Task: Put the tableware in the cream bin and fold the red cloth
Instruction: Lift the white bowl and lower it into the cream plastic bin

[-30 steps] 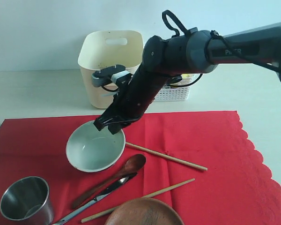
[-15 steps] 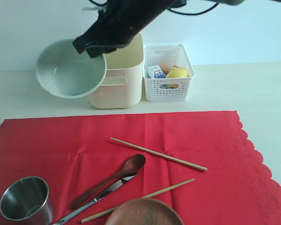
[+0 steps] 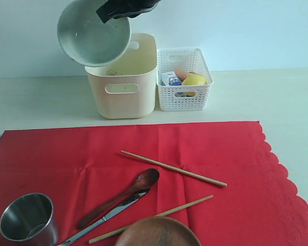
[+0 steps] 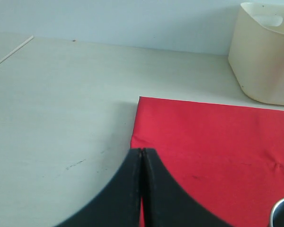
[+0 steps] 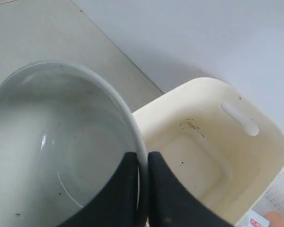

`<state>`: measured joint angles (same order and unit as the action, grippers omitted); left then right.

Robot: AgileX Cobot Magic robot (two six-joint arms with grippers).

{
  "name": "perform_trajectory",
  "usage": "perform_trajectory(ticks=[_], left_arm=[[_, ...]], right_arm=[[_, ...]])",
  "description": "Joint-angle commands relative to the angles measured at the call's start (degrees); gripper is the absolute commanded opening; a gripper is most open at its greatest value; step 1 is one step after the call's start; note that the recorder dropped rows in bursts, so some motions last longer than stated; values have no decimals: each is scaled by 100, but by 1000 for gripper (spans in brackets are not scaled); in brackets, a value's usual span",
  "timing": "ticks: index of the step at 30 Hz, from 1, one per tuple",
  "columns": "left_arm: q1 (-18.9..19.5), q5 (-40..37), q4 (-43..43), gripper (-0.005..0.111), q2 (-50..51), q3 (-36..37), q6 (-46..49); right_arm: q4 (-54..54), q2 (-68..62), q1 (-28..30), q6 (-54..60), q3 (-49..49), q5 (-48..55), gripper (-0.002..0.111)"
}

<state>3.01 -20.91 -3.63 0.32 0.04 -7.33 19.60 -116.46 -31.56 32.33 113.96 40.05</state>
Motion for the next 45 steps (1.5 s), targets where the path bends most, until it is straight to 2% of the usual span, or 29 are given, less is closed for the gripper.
perform_trajectory(ticks=[1, 3, 5, 11, 15, 23, 29, 32, 39, 41, 45], left_arm=[[-27, 69, -32, 1, -32, -4, 1], [-27, 69, -32, 1, -32, -4, 1], [-27, 69, -32, 1, -32, -4, 1], [-27, 69, -32, 1, -32, -4, 1], [-27, 69, -32, 1, -32, -4, 1], [-27, 69, -32, 1, -32, -4, 1], [-27, 69, -32, 1, -32, -4, 1], [-27, 69, -32, 1, -32, -4, 1], [-27, 69, -32, 1, -32, -4, 1], [-27, 69, -32, 1, -32, -4, 1], [-27, 69, -32, 1, -32, -4, 1]], right_arm=[[329, 485, 21, 101, -671, -748, 0], [331, 1190, 46, 309, -1917, -2172, 0], [320, 1412, 182, 361, -2478, -3120, 0], [121, 1019, 542, 491, -2756, -4159, 0], [-105, 89, 568, 1167, -2710, -5323, 0], [-989, -750, 555, 1002, -2377, -5911, 0], [-2561, -913, 555, -596, -2270, -5940, 1], [-3385, -922, 555, -1421, -2270, -5939, 12], [-3562, -846, 555, -1639, -2270, -5833, 64], [-3476, -725, 555, -1639, -2270, -5602, 71], [-3445, -263, 555, -1735, -2270, -4866, 72]])
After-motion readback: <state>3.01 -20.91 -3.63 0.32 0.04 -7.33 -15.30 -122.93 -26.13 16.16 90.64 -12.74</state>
